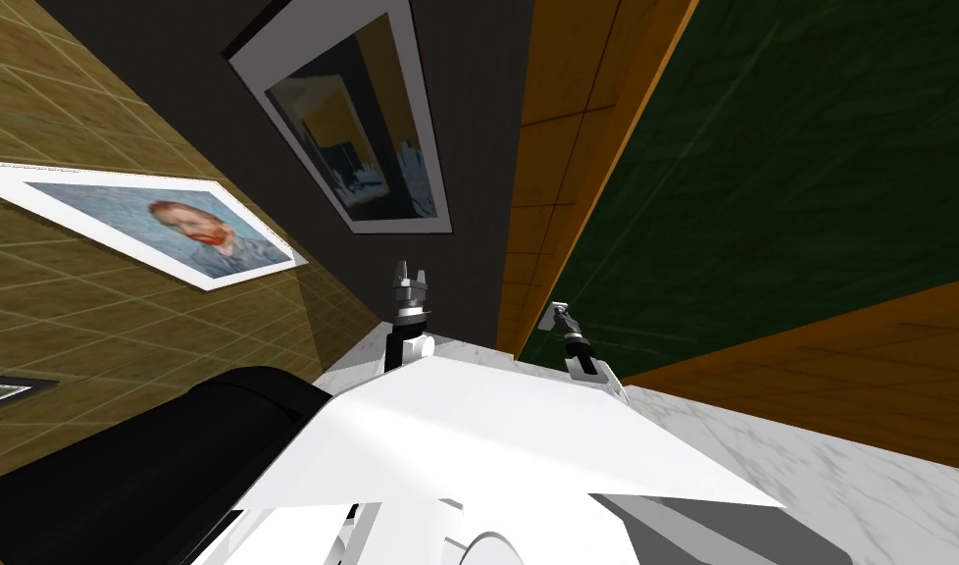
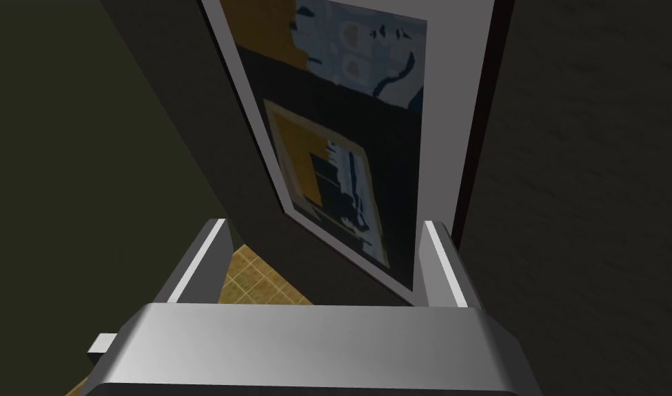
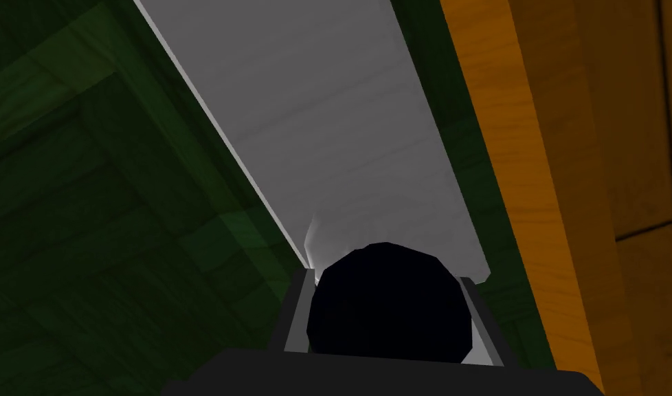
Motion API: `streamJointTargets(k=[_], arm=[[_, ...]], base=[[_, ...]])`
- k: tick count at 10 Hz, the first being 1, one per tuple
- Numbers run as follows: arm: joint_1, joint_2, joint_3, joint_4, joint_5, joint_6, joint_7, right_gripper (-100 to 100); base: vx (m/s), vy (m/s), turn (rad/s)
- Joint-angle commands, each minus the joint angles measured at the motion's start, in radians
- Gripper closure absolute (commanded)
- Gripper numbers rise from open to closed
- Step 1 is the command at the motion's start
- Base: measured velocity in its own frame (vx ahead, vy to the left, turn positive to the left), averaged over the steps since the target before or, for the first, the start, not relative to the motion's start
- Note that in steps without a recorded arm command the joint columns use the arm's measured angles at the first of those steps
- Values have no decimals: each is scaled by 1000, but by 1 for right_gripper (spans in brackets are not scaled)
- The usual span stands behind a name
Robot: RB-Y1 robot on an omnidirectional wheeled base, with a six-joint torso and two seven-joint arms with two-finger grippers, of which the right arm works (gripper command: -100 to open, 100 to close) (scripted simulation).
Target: Pull the door open
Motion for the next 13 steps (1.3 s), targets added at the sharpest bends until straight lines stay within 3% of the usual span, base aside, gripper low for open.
streamJointTargets(k=[1, 7, 9, 13], arm=[[9, 4, 10, -4, -20, 0, -50, 100], [30, -2, 18, -22, -77, 3, -176, 100], [45, -6, 24, -36, -118, 5, -242, 100], [61, -10, 30, -50, -163, 7, -337, 100]], base=[[-24, -13, 54], [-24, -14, 46], [-33, -21, 82], [-25, -13, 56]])
